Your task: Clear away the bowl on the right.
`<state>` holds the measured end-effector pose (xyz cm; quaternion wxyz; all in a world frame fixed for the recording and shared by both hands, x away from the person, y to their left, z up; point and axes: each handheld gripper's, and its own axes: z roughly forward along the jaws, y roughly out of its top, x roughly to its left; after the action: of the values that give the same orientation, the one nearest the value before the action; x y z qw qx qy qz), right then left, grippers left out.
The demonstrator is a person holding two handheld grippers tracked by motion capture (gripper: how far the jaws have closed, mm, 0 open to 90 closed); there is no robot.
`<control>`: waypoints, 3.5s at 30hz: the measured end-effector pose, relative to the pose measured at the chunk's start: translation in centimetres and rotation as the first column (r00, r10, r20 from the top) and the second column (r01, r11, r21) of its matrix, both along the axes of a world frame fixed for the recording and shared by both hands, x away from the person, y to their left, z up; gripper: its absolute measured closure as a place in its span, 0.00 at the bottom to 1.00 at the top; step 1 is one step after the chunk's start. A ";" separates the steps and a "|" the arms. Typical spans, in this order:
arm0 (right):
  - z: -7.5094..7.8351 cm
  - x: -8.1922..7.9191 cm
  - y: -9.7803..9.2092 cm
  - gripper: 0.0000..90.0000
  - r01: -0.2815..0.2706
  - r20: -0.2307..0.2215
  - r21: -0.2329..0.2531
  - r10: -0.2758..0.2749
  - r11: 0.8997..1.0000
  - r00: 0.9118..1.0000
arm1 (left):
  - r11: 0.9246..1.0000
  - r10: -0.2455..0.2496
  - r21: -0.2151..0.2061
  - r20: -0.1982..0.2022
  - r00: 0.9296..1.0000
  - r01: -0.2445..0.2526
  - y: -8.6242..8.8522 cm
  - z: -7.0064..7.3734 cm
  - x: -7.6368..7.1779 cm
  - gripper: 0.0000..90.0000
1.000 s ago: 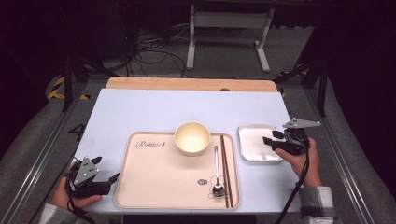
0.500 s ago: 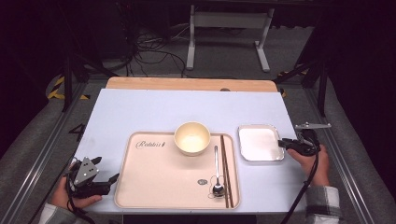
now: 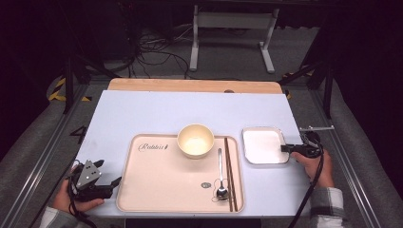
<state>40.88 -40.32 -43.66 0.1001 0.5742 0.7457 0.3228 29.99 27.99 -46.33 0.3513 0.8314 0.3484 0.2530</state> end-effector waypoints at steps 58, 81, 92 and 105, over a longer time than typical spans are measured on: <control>6.3 -4.2 3.8 0.99 -0.019 0.433 0.252 -0.095 0.968 0.897 | 1.000 0.024 -0.005 0.024 0.999 -0.024 0.2 0.4 -0.2 0.17; 7.0 -3.9 9.8 0.99 -0.159 0.466 0.229 0.036 0.960 0.884 | 0.999 0.033 -0.008 0.019 0.999 -0.032 0.1 0.3 -0.1 0.17; 7.3 -3.7 10.9 0.99 -0.183 0.477 0.221 0.058 0.958 0.877 | 0.999 0.034 -0.015 0.016 0.999 -0.033 0.4 0.2 0.0 0.17; 7.5 -3.6 13.2 0.99 -0.247 0.487 0.197 0.124 0.949 0.865 | 0.999 0.038 -0.022 0.013 0.999 -0.037 0.7 0.1 -0.3 0.17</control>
<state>37.25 -27.12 -36.13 0.1712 0.4121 0.7042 0.5523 29.67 28.66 -46.22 0.3578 0.8191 0.3644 0.2613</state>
